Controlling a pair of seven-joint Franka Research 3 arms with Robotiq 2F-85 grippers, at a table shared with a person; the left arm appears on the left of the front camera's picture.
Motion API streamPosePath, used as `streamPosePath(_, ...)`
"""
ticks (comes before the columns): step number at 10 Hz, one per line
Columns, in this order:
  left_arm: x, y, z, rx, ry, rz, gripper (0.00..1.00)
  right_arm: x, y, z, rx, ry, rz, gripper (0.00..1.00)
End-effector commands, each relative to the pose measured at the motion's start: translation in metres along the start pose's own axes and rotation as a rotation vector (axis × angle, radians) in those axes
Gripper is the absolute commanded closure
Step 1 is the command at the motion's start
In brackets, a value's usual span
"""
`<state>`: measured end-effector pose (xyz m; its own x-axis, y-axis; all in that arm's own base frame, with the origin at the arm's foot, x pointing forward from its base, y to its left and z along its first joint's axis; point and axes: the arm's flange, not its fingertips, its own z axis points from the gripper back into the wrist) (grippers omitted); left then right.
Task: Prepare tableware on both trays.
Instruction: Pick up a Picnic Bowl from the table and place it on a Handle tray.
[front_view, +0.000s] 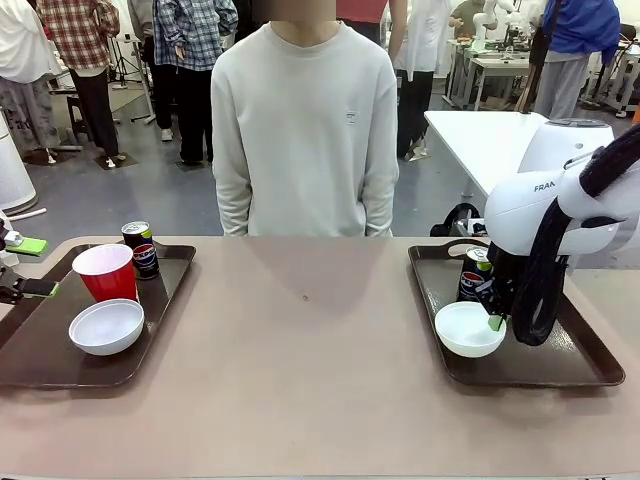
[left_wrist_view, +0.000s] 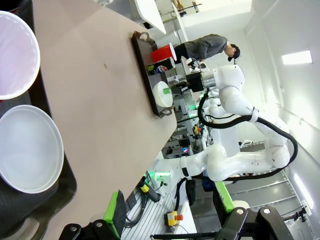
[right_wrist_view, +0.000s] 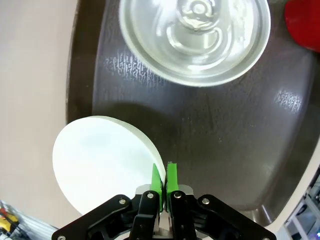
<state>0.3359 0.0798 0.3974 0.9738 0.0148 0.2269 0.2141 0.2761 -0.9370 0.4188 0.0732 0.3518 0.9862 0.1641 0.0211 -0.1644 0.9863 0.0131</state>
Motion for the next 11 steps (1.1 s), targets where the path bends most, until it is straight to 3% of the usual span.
streamPosePath(1, -0.001, 0.000, 0.000, -0.016, -0.016, -0.025, 0.08, 0.011, -0.006, -0.007, -0.007, -0.002, -0.008, 0.96)
streamPosePath(4, -0.001, 0.000, 0.000, -0.016, -0.016, -0.025, 0.08, 0.005, -0.003, 0.000, -0.016, -0.012, 0.008, 0.66)
streamPosePath(7, -0.001, 0.000, 0.000, -0.016, -0.016, -0.025, 0.08, -0.019, 0.008, 0.044, -0.026, -0.024, -0.026, 0.37)
streamPosePath(11, -0.001, 0.000, 0.000, -0.016, -0.016, -0.025, 0.08, -0.052, 0.027, 0.091, -0.041, 0.077, 0.018, 0.00)
